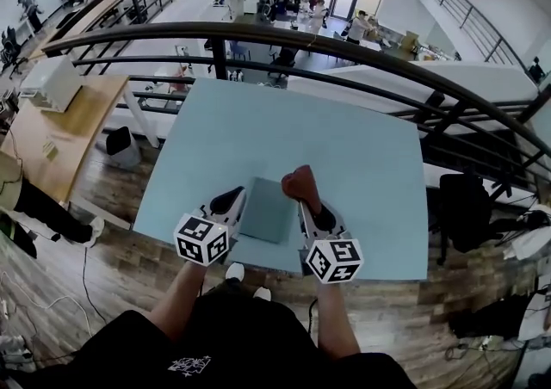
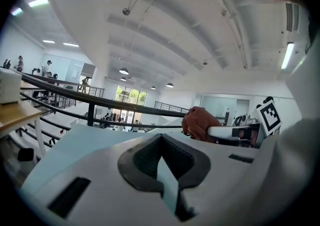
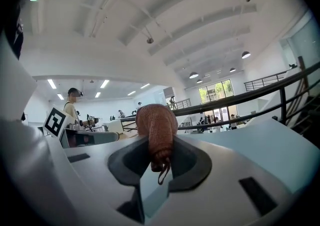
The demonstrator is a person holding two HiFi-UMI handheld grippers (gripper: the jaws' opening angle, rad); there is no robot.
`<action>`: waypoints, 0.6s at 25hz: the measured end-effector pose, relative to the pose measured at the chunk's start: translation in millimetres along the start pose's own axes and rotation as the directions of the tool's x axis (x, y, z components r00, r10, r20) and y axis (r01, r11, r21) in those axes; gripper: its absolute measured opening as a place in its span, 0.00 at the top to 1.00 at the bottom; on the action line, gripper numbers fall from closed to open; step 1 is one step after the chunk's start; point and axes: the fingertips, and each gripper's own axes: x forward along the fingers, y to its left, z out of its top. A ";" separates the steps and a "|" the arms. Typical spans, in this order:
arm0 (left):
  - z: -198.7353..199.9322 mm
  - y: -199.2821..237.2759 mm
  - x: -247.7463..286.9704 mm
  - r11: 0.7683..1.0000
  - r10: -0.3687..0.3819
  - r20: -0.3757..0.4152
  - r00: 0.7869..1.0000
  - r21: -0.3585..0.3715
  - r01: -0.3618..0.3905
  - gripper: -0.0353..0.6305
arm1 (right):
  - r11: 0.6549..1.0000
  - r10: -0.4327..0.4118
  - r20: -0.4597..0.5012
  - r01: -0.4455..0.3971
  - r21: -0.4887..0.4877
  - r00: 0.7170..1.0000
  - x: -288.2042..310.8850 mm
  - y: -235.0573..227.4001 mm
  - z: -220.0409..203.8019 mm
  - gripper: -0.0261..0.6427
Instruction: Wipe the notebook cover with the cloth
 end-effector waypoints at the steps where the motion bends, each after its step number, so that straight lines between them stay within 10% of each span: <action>1: 5.9 -1.8 -2.0 1.000 -0.002 0.011 1.000 0.009 0.002 0.96 | 1.000 0.002 0.013 -0.002 0.008 1.000 -1.8 0.7 6.3 0.84; 15: 76.9 -2.4 -20.5 0.996 -0.008 0.154 0.988 0.084 -0.005 0.96 | 0.994 -0.092 0.155 0.100 -0.045 0.984 -38.9 -11.0 65.1 0.84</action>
